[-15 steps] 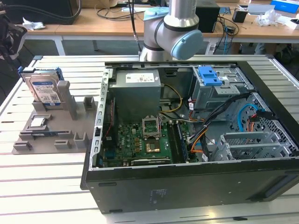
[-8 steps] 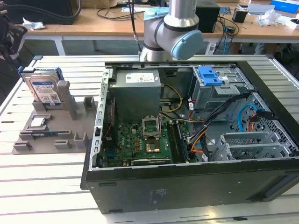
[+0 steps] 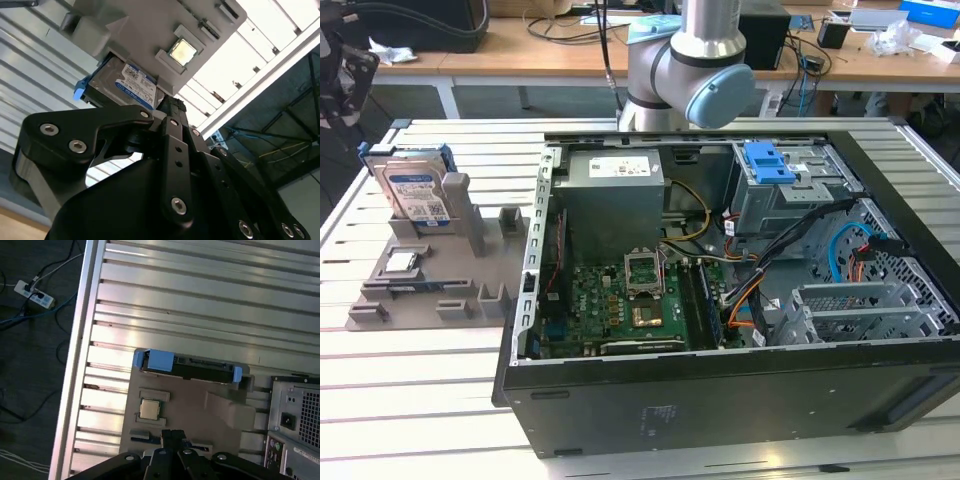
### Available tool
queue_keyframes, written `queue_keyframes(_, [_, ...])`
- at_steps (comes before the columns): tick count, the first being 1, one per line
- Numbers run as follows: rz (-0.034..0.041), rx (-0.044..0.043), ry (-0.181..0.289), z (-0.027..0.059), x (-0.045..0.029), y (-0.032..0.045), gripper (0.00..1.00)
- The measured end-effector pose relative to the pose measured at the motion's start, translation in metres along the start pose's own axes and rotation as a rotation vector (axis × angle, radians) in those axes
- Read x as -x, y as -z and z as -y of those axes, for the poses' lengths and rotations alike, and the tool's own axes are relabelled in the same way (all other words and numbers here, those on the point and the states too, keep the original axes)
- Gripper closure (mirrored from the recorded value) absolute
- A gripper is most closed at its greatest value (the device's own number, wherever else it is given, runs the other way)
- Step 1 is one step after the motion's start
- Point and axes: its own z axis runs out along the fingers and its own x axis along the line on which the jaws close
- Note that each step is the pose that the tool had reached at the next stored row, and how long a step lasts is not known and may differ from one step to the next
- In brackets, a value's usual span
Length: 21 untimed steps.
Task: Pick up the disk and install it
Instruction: 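Pick up the disk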
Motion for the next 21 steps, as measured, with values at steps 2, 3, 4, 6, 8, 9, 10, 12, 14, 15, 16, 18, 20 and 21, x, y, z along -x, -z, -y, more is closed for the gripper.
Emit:
queue_keyframes(2, [-0.0017,0.001,0.042,0.0,0.0,0.0,0.89])
queue_keyframes(3, [-0.0022,0.0014,0.059,0.0,0.0,0.0,0.89])
queue_keyframes(4, [-0.0035,0.0022,0.091,0.0,0.0,0.0,0.89])
queue_keyframes(6, [-0.0048,0.0031,0.127,0.0,0.0,0.0,0.89])
queue_keyframes(8, [-0.0065,0.0041,0.171,0.0,0.0,0.0,0.89])
queue_keyframes(9, [-0.0074,0.0046,0.195,0.0,0.0,0.0,0.89])
queue_keyframes(10, [-0.0081,0.0051,0.212,0.0,0.0,0.0,0.89])
queue_keyframes(12, [-0.0094,0.0059,0.248,0.0,0.0,0.0,0.89])
queue_keyframes(14, [-0.0118,0.0074,0.309,0.0,0.0,0.0,0.89])
queue_keyframes(15, [-0.0128,0.0081,0.339,0.0,0.0,0.0,0.89])
queue_keyframes(16, [-0.0138,0.0087,0.364,0.0,0.0,0.0,0.89])
queue_keyframes(18, [-0.0152,0.0095,0.399,0.0,0.0,0.0,0.89])
queue_keyframes(20, [-0.0169,0.0106,0.445,0.0,0.0,0.0,0.89])
queue_keyframes(21, [-0.0178,0.0112,0.469,0.0,0.0,0.0,0.89])
